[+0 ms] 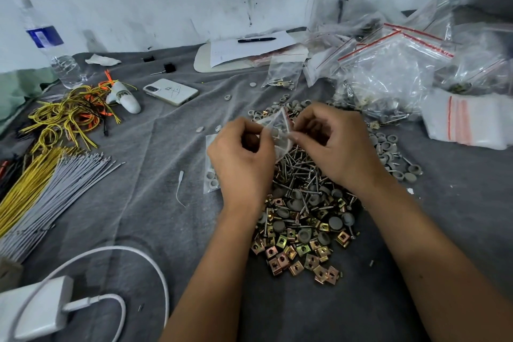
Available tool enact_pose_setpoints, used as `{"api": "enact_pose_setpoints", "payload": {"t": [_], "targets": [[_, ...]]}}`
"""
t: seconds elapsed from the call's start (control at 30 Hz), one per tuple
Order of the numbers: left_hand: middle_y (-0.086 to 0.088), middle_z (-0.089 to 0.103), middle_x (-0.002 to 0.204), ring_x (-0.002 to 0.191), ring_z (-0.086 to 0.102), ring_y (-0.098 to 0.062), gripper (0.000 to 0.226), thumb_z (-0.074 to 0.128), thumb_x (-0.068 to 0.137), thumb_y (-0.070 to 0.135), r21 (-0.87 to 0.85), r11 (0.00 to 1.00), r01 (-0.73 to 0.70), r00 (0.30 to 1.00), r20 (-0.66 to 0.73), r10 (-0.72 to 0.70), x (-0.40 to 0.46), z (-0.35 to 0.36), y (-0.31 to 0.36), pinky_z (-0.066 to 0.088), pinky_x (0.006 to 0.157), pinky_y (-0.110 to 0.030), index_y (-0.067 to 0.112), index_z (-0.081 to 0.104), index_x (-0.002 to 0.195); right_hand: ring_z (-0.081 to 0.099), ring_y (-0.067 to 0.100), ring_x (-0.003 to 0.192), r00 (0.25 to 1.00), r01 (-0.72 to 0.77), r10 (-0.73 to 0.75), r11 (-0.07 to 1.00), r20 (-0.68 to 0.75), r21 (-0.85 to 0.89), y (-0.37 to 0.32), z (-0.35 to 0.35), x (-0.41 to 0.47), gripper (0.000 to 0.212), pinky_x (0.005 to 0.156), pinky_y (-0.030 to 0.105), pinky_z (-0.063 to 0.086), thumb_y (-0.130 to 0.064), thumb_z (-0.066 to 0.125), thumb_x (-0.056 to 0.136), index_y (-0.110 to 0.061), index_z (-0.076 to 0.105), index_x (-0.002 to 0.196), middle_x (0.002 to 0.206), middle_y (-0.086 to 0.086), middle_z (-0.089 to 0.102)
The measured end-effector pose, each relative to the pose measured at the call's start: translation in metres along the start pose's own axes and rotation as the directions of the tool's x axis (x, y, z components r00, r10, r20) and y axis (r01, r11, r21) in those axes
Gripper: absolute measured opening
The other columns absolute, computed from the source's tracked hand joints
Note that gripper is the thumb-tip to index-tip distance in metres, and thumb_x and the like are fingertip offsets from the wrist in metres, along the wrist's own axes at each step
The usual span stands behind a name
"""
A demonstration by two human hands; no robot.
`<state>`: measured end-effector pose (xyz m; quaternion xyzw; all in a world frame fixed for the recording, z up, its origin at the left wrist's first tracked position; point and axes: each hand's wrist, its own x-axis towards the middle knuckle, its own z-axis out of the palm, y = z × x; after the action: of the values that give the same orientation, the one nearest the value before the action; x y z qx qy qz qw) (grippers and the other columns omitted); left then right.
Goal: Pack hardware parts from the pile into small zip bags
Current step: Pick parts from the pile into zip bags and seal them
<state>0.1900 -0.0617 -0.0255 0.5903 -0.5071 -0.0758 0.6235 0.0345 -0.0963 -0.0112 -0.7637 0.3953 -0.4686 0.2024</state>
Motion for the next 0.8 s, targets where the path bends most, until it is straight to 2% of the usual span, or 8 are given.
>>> {"api": "enact_pose_setpoints", "payload": {"t": [0.1, 0.17, 0.23, 0.33, 0.4, 0.5, 0.6, 0.8], "targets": [[0.008, 0.057, 0.060, 0.055, 0.052, -0.008, 0.015, 0.071, 0.086, 0.010, -0.064, 0.994, 0.087, 0.989, -0.116, -0.094, 0.003, -0.003, 0.000, 0.046, 0.054, -0.028, 0.018, 0.068, 0.074, 0.066, 0.003, 0.081, 0.991, 0.009, 0.000, 0.998, 0.133, -0.067, 0.003, -0.008, 0.000, 0.010, 0.074, 0.017, 0.052, -0.021, 0.084, 0.084, -0.020, 0.076, 0.091, 0.084, -0.016, 0.069], [0.007, 0.055, 0.059, 0.055, 0.050, -0.008, 0.017, 0.070, 0.086, 0.009, -0.120, 0.985, 0.121, 0.976, -0.166, -0.140, 0.005, -0.006, 0.001, 0.045, 0.055, -0.029, 0.017, 0.066, 0.072, 0.061, 0.003, 0.089, 0.930, 0.030, 0.030, 0.987, 0.367, -0.156, 0.007, -0.011, 0.001, 0.009, 0.085, 0.029, 0.050, -0.028, 0.084, 0.083, -0.026, 0.079, 0.091, 0.090, -0.017, 0.068], [0.007, 0.054, 0.059, 0.055, 0.049, -0.006, 0.019, 0.071, 0.087, 0.008, -0.157, 0.976, 0.151, 0.963, -0.199, -0.181, 0.007, -0.008, 0.002, 0.043, 0.056, -0.024, 0.017, 0.065, 0.071, 0.056, 0.008, 0.096, 0.861, 0.063, 0.041, 0.980, 0.506, -0.187, 0.007, -0.010, 0.001, 0.008, 0.091, 0.036, 0.045, -0.031, 0.083, 0.084, -0.031, 0.079, 0.090, 0.092, -0.014, 0.066], [0.008, 0.054, 0.060, 0.055, 0.048, -0.003, 0.017, 0.071, 0.087, 0.009, -0.198, 0.963, 0.180, 0.944, -0.242, -0.226, 0.011, -0.010, 0.001, 0.042, 0.057, -0.021, 0.016, 0.066, 0.072, 0.054, 0.011, 0.098, 0.881, 0.080, -0.005, 0.987, 0.473, -0.137, 0.000, -0.003, -0.001, 0.011, 0.089, 0.041, 0.045, -0.031, 0.084, 0.083, -0.034, 0.079, 0.093, 0.094, -0.012, 0.064], [0.008, 0.054, 0.060, 0.055, 0.048, -0.002, 0.018, 0.071, 0.087, 0.009, -0.214, 0.959, 0.185, 0.932, -0.271, -0.240, 0.012, -0.011, 0.001, 0.042, 0.057, -0.019, 0.018, 0.066, 0.072, 0.051, 0.012, 0.098, 0.858, 0.130, -0.042, 0.982, 0.512, -0.138, -0.007, 0.003, -0.003, 0.010, 0.088, 0.042, 0.045, -0.033, 0.082, 0.084, -0.034, 0.079, 0.094, 0.094, -0.012, 0.061], [0.007, 0.055, 0.061, 0.055, 0.049, -0.003, 0.018, 0.071, 0.087, 0.009, -0.234, 0.953, 0.192, 0.928, -0.274, -0.254, 0.013, -0.011, 0.000, 0.042, 0.057, -0.019, 0.019, 0.066, 0.072, 0.044, 0.013, 0.107, 0.784, 0.197, 0.035, 0.933, 0.619, -0.302, -0.014, 0.014, -0.004, 0.019, 0.093, 0.041, 0.045, -0.049, 0.075, 0.087, -0.038, 0.077, 0.102, 0.101, -0.010, 0.054], [0.006, 0.056, 0.061, 0.056, 0.050, -0.004, 0.018, 0.071, 0.087, 0.010, -0.228, 0.953, 0.199, 0.930, -0.264, -0.257, 0.012, -0.011, 0.000, 0.044, 0.057, -0.021, 0.019, 0.066, 0.072, 0.042, 0.013, 0.108, 0.786, 0.218, 0.127, 0.858, 0.605, -0.464, -0.020, 0.019, -0.002, 0.030, 0.092, 0.039, 0.045, -0.064, 0.071, 0.082, -0.041, 0.073, 0.101, 0.097, -0.014, 0.048], [0.009, 0.056, 0.061, 0.056, 0.051, -0.003, 0.022, 0.072, 0.087, 0.009, -0.226, 0.951, 0.212, 0.928, -0.257, -0.269, 0.013, -0.011, 0.001, 0.045, 0.058, -0.023, 0.022, 0.065, 0.071, 0.034, 0.010, 0.101, 0.752, 0.254, 0.105, 0.864, 0.650, -0.435, -0.026, 0.025, -0.003, 0.016, 0.088, 0.036, 0.034, -0.053, 0.071, 0.087, -0.038, 0.067, 0.088, 0.092, -0.018, 0.041]]}}
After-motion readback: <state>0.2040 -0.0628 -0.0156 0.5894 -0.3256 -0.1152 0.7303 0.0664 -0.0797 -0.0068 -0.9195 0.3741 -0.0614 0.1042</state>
